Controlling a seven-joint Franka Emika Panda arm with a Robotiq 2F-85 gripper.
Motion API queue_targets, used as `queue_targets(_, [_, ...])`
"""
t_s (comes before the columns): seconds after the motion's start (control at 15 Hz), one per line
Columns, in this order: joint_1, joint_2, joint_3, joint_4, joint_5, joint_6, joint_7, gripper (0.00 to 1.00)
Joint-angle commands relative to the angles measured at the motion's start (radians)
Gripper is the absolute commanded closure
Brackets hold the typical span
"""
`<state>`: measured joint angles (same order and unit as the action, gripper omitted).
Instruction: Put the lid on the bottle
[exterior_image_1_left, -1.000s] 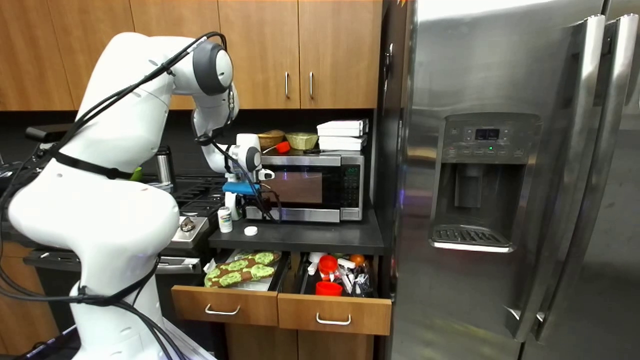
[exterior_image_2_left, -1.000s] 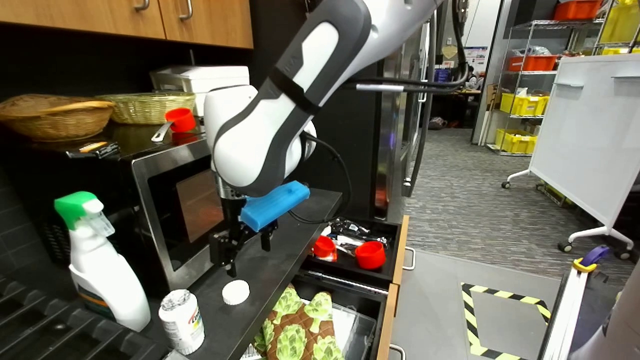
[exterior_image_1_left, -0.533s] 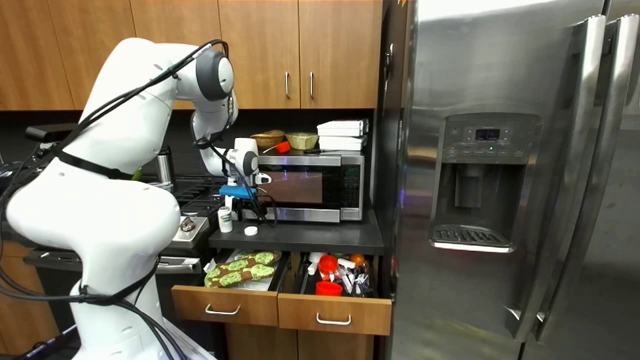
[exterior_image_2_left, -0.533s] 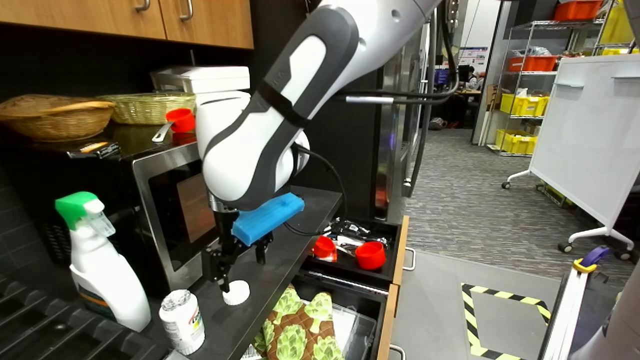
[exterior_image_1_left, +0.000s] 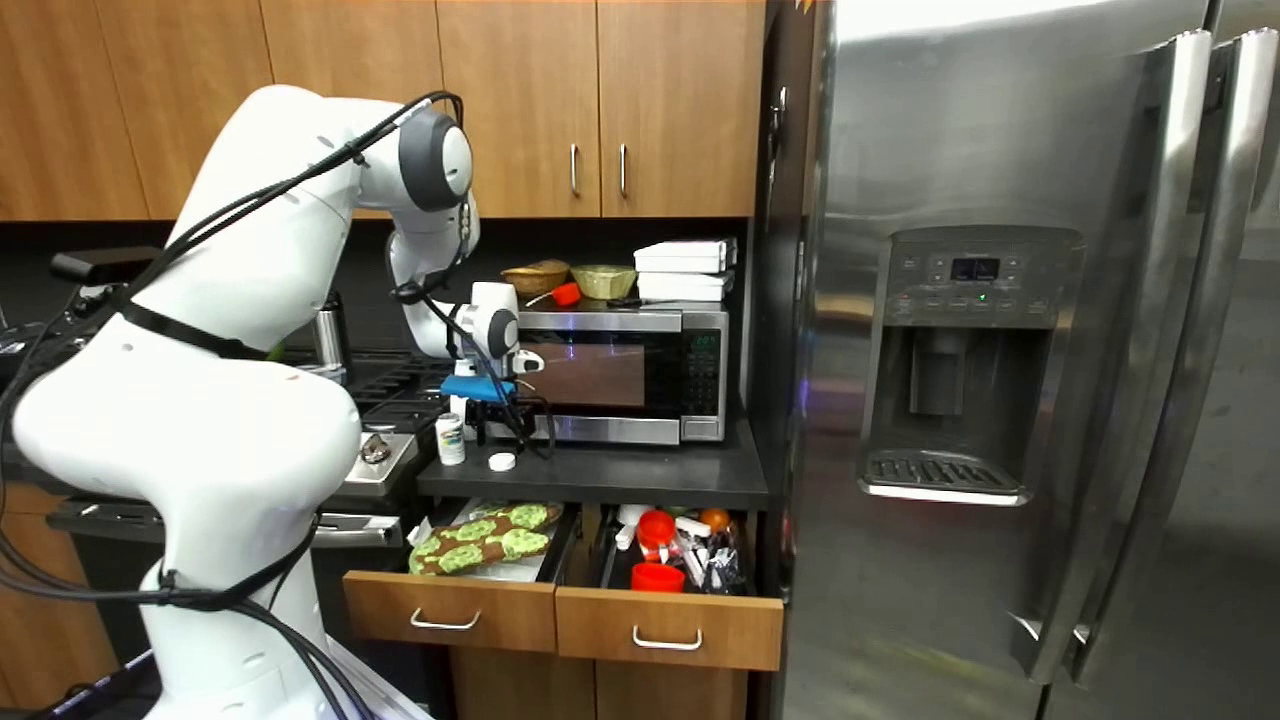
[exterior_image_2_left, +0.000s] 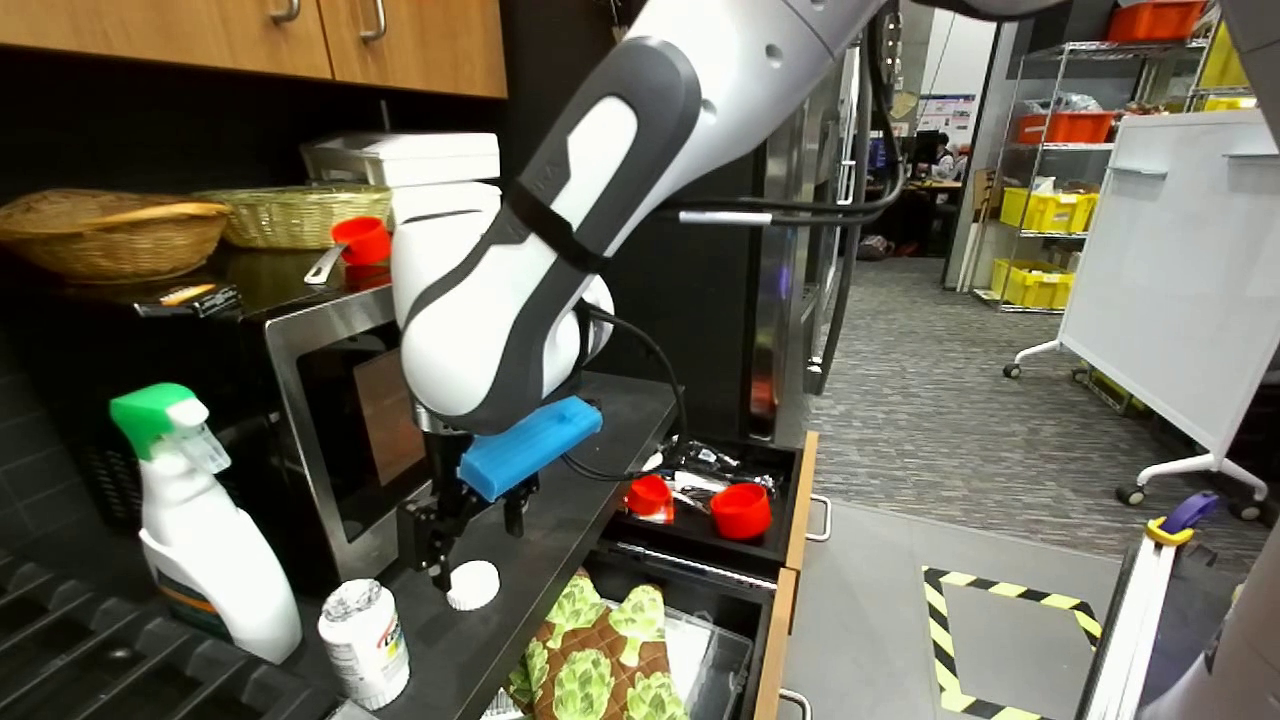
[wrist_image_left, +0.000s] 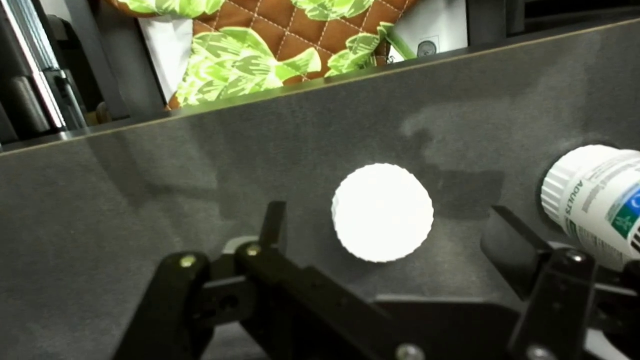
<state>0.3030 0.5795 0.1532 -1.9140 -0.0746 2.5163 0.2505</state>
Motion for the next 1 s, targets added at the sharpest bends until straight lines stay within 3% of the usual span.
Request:
queue_targets(0.0, [-0.002,0.026,-0.003,0.028,0.018,0.018,-0.039,0.00])
queue_targets(0.87, [0.006,0.093,0.010,0.057,0.020,0.034,-0.071,0.00])
queue_targets(0.93, [0.009,0.097,0.010,0.061,0.018,0.031,-0.071,0.05])
